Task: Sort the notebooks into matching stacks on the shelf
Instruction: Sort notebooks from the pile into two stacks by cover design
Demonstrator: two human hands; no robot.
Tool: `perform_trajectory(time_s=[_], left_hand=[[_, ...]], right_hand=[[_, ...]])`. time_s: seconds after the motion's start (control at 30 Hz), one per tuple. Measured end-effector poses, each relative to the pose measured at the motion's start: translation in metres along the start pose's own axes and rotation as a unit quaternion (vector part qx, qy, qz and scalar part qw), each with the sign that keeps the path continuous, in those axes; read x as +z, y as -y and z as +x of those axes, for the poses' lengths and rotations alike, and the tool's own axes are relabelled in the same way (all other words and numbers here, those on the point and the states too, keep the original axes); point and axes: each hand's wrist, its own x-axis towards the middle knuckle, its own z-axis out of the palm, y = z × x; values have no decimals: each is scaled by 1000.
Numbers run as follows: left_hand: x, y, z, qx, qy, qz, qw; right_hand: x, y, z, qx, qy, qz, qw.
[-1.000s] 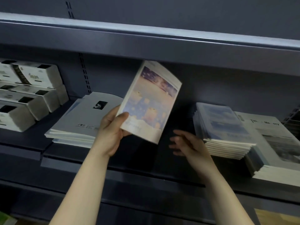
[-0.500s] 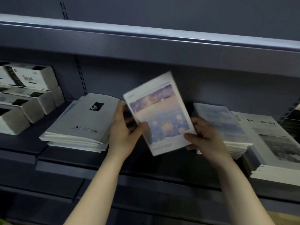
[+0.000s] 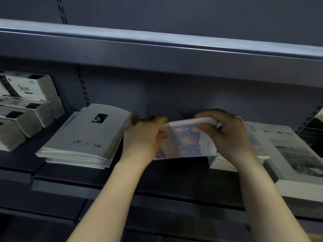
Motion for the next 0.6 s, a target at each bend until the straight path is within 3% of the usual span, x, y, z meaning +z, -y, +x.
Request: perform_trajectory(time_s=[0.17,0.37,0.47,0.53,0.6], left_hand=[[17,6,-5,-63,3,-159,985],[35,-3,-1,-127,-1,-436,891],[44,-17,3,-156,-16,-558,815],[48,-24,6,-163,-39,-605,779],[52,-29,9,-161,-51,-617,769]], right_hand=[[2,-20,-4,64,-84,76,992],[7,-47,-21,148,-87,178,969],[8,-57,-28,194,-36,219,956],[8,-61,-32,167,2,223,960],[8,-62,-36,171,23,257,951]])
